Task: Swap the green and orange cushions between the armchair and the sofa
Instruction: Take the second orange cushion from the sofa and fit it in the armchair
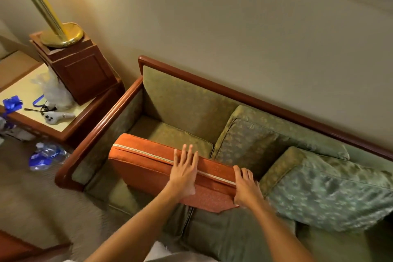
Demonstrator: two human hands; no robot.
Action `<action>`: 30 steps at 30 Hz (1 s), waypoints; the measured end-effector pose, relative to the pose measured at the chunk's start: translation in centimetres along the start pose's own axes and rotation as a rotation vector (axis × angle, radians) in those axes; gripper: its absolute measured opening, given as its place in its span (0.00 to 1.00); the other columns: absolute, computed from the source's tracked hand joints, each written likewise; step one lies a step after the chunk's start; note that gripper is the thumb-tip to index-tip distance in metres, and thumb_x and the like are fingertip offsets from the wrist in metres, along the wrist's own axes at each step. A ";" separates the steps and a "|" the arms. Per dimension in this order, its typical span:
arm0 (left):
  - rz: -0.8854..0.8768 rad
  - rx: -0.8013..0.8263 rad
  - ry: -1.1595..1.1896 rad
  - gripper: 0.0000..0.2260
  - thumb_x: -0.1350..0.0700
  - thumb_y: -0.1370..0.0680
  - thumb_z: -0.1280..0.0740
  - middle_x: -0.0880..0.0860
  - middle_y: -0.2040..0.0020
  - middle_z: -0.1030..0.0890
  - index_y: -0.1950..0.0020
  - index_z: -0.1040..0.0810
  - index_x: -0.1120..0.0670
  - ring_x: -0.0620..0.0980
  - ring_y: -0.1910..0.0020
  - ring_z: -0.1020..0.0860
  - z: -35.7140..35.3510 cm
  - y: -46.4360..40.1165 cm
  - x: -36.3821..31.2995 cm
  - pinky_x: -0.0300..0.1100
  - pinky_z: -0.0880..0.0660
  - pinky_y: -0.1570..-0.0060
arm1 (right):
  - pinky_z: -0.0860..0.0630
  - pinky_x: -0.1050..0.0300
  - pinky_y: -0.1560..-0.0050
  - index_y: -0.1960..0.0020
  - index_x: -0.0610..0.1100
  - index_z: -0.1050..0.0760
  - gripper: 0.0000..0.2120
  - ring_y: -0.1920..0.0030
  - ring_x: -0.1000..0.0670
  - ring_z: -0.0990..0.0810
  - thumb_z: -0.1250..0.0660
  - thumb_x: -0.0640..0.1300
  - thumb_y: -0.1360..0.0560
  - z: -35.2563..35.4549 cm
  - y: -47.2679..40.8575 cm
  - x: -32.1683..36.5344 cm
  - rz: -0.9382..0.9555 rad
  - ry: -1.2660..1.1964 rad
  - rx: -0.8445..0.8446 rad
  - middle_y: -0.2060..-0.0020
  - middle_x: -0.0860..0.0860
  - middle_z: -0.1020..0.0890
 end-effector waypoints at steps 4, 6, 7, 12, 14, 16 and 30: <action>-0.161 0.027 -0.030 0.55 0.36 0.32 0.27 0.60 0.19 0.56 0.19 0.55 0.56 0.68 0.22 0.60 -3.3 0.1 -12.1 0.74 0.68 0.32 | 0.31 0.46 0.33 0.24 0.46 0.46 0.47 0.27 0.46 0.39 0.24 0.54 0.34 -0.1 1.6 -0.9 0.155 0.014 -0.064 0.28 0.49 0.36; -0.215 -0.046 0.001 0.50 0.34 0.35 0.28 0.57 0.24 0.38 0.21 0.45 0.56 0.61 0.24 0.43 -3.3 0.1 -14.9 0.72 0.59 0.28 | 0.33 0.45 0.32 0.24 0.46 0.44 0.46 0.28 0.47 0.38 0.26 0.58 0.34 0.3 2.6 -2.5 0.175 -0.001 -0.052 0.28 0.50 0.35; -0.230 -0.103 0.032 0.48 0.35 0.36 0.27 0.54 0.29 0.32 0.24 0.40 0.55 0.58 0.29 0.37 -2.5 0.3 -15.8 0.70 0.53 0.27 | 0.34 0.44 0.31 0.24 0.46 0.43 0.45 0.28 0.47 0.38 0.27 0.59 0.34 1.0 3.1 -3.4 0.184 0.016 -0.042 0.28 0.50 0.35; -0.297 -0.181 0.254 0.46 0.36 0.43 0.22 0.49 0.37 0.25 0.32 0.36 0.51 0.52 0.38 0.28 6.3 1.6 -15.5 0.55 0.35 0.34 | 0.36 0.45 0.35 0.33 0.50 0.36 0.44 0.38 0.51 0.35 0.26 0.63 0.45 9.4 6.7 -5.4 0.318 -0.103 -0.190 0.42 0.55 0.31; -0.334 -0.222 0.395 0.47 0.37 0.41 0.22 0.46 0.35 0.24 0.27 0.40 0.45 0.48 0.37 0.27 10.4 2.8 -13.8 0.48 0.34 0.35 | 0.37 0.51 0.34 0.31 0.50 0.38 0.47 0.41 0.55 0.37 0.25 0.64 0.44 13.0 8.6 -4.8 0.418 -0.283 -0.298 0.42 0.57 0.34; -0.360 -0.210 0.476 0.44 0.43 0.33 0.23 0.40 0.34 0.28 0.23 0.45 0.40 0.40 0.37 0.30 13.4 4.1 -11.3 0.37 0.37 0.35 | 0.36 0.54 0.31 0.26 0.50 0.43 0.52 0.36 0.55 0.38 0.23 0.65 0.42 15.0 9.8 -3.1 0.489 -0.439 -0.365 0.35 0.56 0.36; -0.069 0.003 0.509 0.56 0.50 0.40 0.16 0.46 0.27 0.34 0.22 0.47 0.43 0.52 0.27 0.34 14.7 1.9 12.0 0.46 0.35 0.28 | 0.41 0.40 0.27 0.25 0.59 0.54 0.57 0.30 0.48 0.41 0.24 0.68 0.44 5.9 4.6 -3.1 0.079 -0.339 -0.158 0.31 0.56 0.41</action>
Point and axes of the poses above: each hand's wrist, its own y-axis away from the middle knuckle, its own z-axis out of the back of the hand, x = y × z, the point moved 4 cm from there along -y, towards the middle knuckle
